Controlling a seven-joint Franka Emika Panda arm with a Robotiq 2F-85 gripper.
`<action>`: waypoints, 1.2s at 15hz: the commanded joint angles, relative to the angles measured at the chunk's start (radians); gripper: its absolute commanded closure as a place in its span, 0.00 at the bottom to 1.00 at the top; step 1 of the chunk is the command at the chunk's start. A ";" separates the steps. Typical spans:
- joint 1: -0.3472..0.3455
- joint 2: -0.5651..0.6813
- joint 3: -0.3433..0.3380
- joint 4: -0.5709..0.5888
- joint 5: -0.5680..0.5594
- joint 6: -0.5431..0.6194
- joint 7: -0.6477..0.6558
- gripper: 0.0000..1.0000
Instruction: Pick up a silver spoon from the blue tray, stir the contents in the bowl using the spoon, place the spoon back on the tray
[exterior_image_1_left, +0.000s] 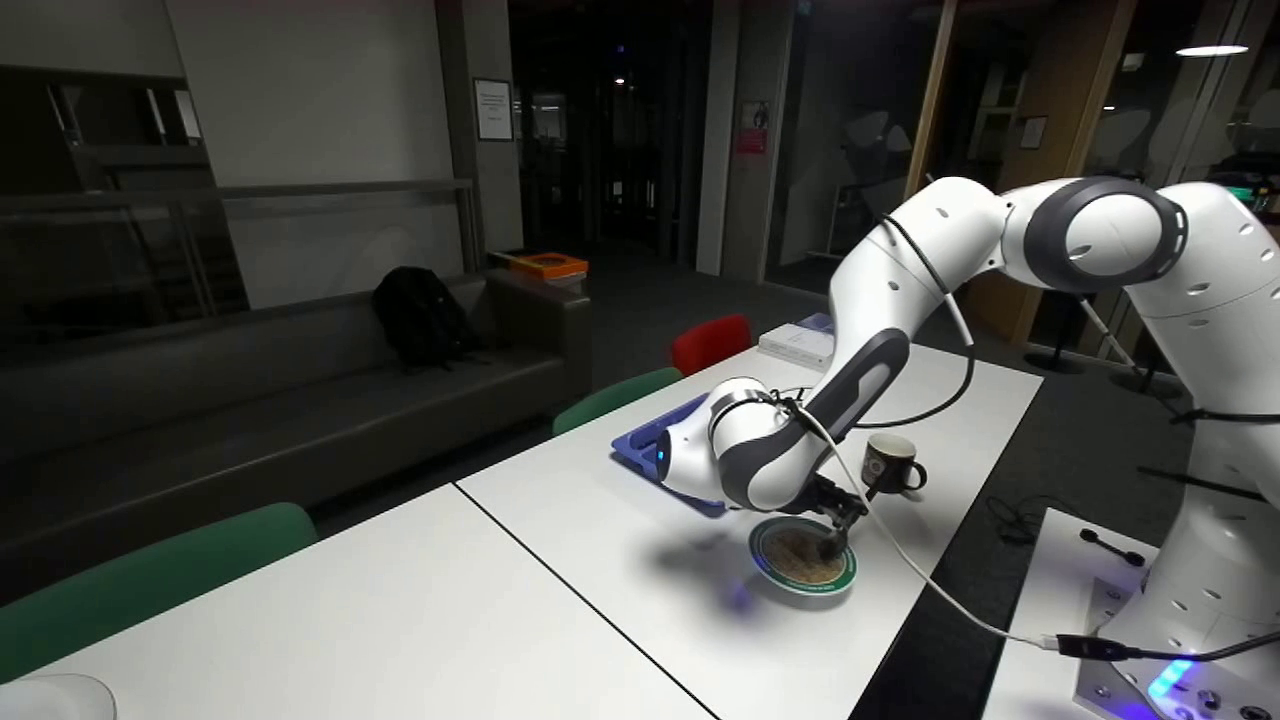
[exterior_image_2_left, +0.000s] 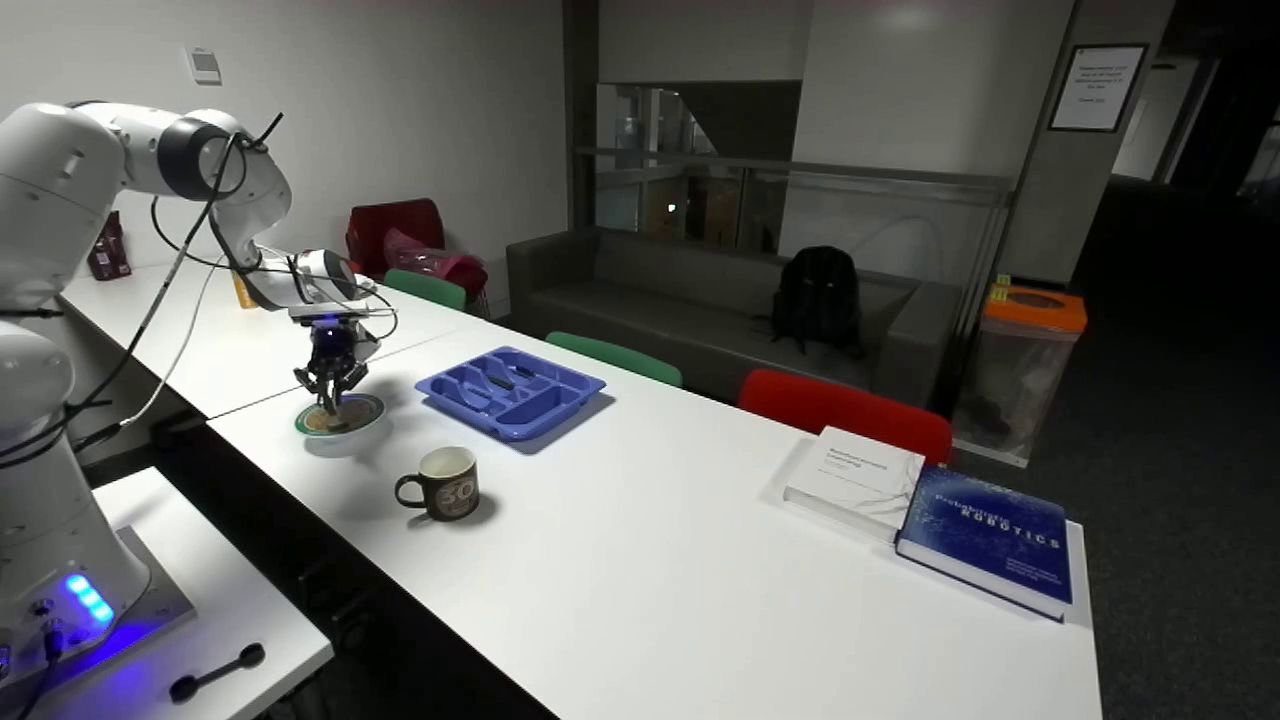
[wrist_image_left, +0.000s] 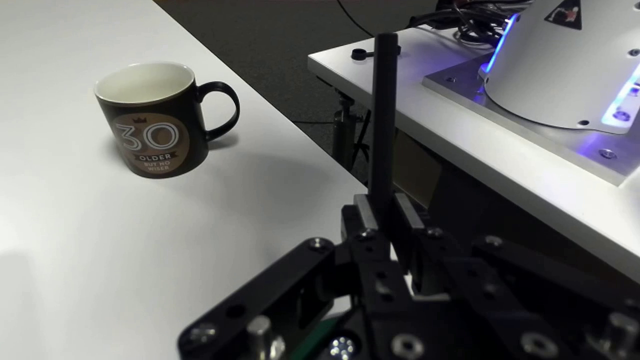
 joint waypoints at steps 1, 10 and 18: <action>-0.009 0.045 0.001 0.059 0.028 -0.005 0.000 0.97; -0.003 0.105 0.010 0.142 0.012 0.019 -0.067 0.97; 0.009 0.093 0.015 0.160 0.004 0.041 -0.100 0.97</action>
